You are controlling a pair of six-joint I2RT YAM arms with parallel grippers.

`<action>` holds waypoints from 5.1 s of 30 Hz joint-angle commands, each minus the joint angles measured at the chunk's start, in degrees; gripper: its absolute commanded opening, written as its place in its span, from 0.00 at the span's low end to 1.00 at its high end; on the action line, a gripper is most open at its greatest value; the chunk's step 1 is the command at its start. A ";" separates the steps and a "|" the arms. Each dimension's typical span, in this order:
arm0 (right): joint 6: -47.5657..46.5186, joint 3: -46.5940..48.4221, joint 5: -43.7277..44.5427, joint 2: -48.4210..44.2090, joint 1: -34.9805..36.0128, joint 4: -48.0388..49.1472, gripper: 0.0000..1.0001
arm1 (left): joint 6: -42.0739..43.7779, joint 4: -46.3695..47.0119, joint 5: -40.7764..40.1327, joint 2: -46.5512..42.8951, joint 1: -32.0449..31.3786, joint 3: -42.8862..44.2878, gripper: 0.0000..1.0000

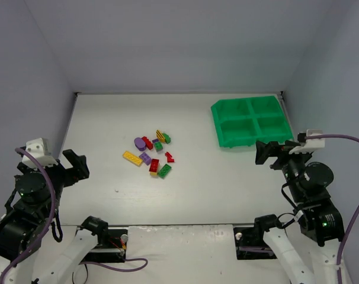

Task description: Sort the legos into containers by color

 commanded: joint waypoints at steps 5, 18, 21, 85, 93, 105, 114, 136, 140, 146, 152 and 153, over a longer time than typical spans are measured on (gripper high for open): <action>0.77 0.53 -6.78 8.62 0.05 1.88 1.00 | -1.82 2.27 0.51 1.96 -0.20 1.03 0.87; 7.62 6.94 -17.65 44.48 11.17 8.99 0.95 | -3.84 -1.95 3.76 8.82 -0.12 0.24 0.87; 7.36 11.06 -15.27 53.09 17.07 10.05 0.64 | -4.37 -2.13 4.46 9.96 -0.20 0.50 0.87; -1.78 41.74 -8.13 77.81 6.95 13.13 0.00 | -6.92 -2.83 12.11 9.00 -0.20 -2.92 0.87; -3.10 49.65 -6.03 84.91 -8.64 14.09 0.01 | -5.69 0.33 12.46 10.75 -0.20 -4.59 0.87; 1.20 57.40 -5.59 99.33 -18.67 18.05 0.02 | -8.58 4.73 11.76 15.76 -0.20 -5.39 0.87; 1.12 54.32 -6.98 99.95 -20.34 19.72 0.42 | -10.17 3.68 12.20 15.86 -0.20 -5.30 0.87; 3.05 25.77 -13.23 69.28 10.66 17.26 0.48 | -9.11 -0.72 14.39 9.79 -0.20 -4.24 0.87; 4.63 23.47 -9.38 72.70 22.43 16.56 0.55 | -8.67 -0.81 16.06 9.09 -0.20 -4.33 0.87; 7.44 23.82 -5.41 79.82 30.54 16.12 0.60 | -8.50 -2.21 16.86 9.00 -0.20 -3.37 0.87; 9.12 23.82 -4.44 84.83 34.41 14.98 0.62 | -8.59 -3.09 17.65 7.77 -0.12 -2.92 0.87; 9.20 23.65 -3.75 85.62 35.55 14.89 0.63 | -8.59 -3.09 17.82 7.33 -0.20 -2.92 0.87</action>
